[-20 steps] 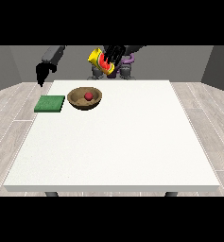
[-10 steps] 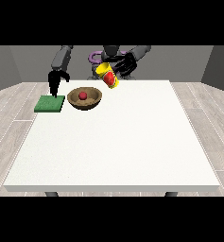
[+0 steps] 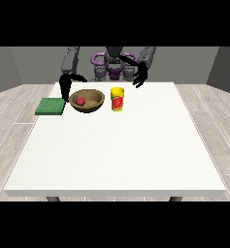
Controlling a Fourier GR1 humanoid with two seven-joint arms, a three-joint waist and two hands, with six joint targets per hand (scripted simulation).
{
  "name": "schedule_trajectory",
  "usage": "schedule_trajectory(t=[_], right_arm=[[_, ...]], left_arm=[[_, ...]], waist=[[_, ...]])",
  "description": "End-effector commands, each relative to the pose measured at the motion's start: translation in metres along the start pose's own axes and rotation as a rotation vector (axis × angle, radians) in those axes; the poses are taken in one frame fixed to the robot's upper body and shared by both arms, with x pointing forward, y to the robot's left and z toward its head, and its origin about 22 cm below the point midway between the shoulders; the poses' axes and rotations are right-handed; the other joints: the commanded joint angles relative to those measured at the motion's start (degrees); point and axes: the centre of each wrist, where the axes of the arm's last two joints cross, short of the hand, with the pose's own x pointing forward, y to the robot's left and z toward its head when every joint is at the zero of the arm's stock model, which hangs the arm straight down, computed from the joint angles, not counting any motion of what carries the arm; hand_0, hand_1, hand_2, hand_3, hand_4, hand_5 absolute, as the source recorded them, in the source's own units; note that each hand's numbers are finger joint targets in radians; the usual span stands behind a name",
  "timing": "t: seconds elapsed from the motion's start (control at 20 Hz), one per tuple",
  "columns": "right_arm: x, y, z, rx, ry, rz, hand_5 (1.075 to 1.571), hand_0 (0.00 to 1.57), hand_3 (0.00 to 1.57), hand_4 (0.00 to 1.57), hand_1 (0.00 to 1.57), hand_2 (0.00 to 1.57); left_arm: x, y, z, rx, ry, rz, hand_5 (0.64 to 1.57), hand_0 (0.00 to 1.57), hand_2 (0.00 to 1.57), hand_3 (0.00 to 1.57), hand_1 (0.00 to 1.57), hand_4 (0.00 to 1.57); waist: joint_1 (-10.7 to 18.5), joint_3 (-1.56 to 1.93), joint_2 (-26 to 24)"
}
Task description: Pick the cup and pour the ball into the bowl, then pick the bowl and place it on the pad
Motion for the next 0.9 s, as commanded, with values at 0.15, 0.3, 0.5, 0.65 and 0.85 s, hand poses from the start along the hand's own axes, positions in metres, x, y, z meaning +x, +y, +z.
schedule_trajectory(t=[0.15, 0.3, 0.5, 0.65, 0.85], right_arm=[[-0.005, -0.007, 0.001, -0.045, 0.012, 0.011, 1.571, 0.00, 0.00, 0.00, 0.00, 0.00], [-0.027, -0.006, 0.009, -0.081, -0.025, -0.010, 1.570, 0.00, 0.00, 0.00, 0.00, 0.00], [-0.033, -0.035, 0.011, -0.122, -0.084, -0.058, 1.571, 0.00, 0.00, 0.00, 0.00, 0.00], [-0.054, -0.031, 0.022, -0.143, 0.010, -0.097, 1.570, 0.00, 0.00, 0.00, 0.00, 0.00], [-0.069, -0.043, 0.036, -0.277, 0.134, -0.126, 1.550, 1.57, 1.22, 0.82, 1.57, 1.57]], left_arm=[[0.003, -0.005, -0.002, -0.019, -0.008, 0.045, 0.739, 0.00, 0.00, 0.00, 0.00, 0.00], [0.003, -0.005, 0.001, -0.055, -0.084, 0.053, 0.747, 0.00, 0.00, 0.00, 0.00, 0.00], [0.025, -0.001, 0.001, -0.076, -0.145, 0.044, 0.752, 0.00, 0.00, 0.00, 0.00, 0.00], [0.023, 0.018, -0.009, -0.038, -0.149, 0.039, 0.748, 0.00, 0.00, 0.00, 0.00, 0.00], [0.029, 0.025, -0.008, -0.074, -0.182, 0.024, 0.752, 0.00, 0.00, 0.00, 0.00, 0.00]], waist=[[1.3, 0.07, 1.0], [3.1, 0.08, 3.8], [7.0, 0.10, 6.8], [5.7, 0.10, 7.9], [8.4, 0.07, 8.1]])
